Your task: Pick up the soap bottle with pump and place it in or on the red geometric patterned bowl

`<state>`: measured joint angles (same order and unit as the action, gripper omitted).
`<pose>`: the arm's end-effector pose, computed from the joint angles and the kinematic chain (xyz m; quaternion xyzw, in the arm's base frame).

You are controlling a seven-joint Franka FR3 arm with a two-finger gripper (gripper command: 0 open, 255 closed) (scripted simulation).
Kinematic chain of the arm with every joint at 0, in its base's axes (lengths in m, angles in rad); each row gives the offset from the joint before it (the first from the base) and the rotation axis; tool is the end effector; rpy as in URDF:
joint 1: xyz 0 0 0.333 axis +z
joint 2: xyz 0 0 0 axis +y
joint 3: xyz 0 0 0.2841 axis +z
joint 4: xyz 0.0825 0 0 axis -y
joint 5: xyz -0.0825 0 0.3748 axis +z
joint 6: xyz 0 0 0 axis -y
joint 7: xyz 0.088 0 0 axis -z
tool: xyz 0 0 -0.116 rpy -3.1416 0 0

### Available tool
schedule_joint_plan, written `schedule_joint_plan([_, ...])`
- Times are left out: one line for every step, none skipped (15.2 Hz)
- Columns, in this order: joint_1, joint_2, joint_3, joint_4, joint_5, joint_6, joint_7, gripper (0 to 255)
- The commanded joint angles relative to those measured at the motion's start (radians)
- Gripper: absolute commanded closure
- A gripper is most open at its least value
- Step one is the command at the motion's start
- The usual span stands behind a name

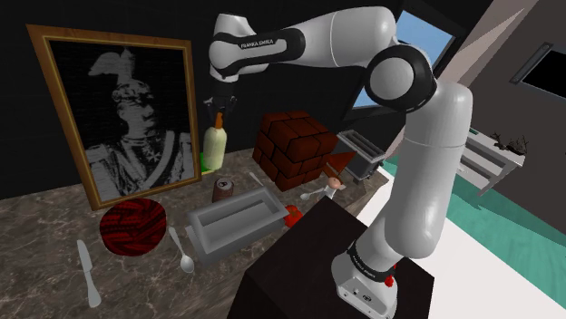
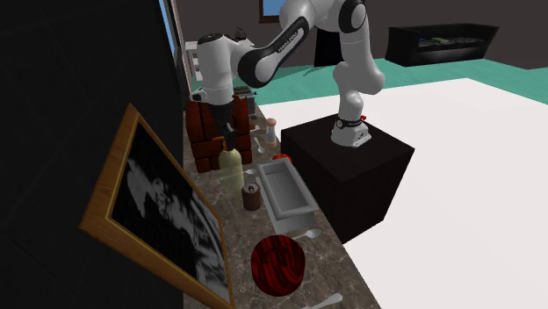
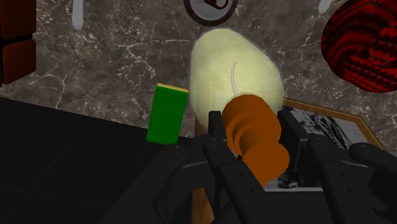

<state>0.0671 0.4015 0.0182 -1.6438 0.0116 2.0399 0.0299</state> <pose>0.6431 0.0547 0.3480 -0.9997 -0.0243 0.0032 0.0086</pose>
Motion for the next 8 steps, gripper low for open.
schedule_joint_plan([0.024,-0.004,0.01,0.014,-0.004,-0.016,0.035,255])
schedule_joint_plan([0.038,-0.005,0.015,0.02,-0.006,-0.024,0.056,255])
schedule_joint_plan([0.053,-0.006,0.021,0.028,-0.009,-0.032,0.077,255])
schedule_joint_plan([0.067,-0.005,0.027,0.037,-0.011,-0.04,0.097,255])
schedule_joint_plan([0.081,-0.004,0.033,0.047,-0.014,-0.049,0.118,255])
schedule_joint_plan([0.095,-0.002,0.038,0.059,-0.016,-0.058,0.138,255])
schedule_joint_plan([0.11,0.002,0.044,0.072,-0.019,-0.068,0.159,255])
schedule_joint_plan([0.124,0.006,0.05,0.086,-0.021,-0.078,0.179,255])
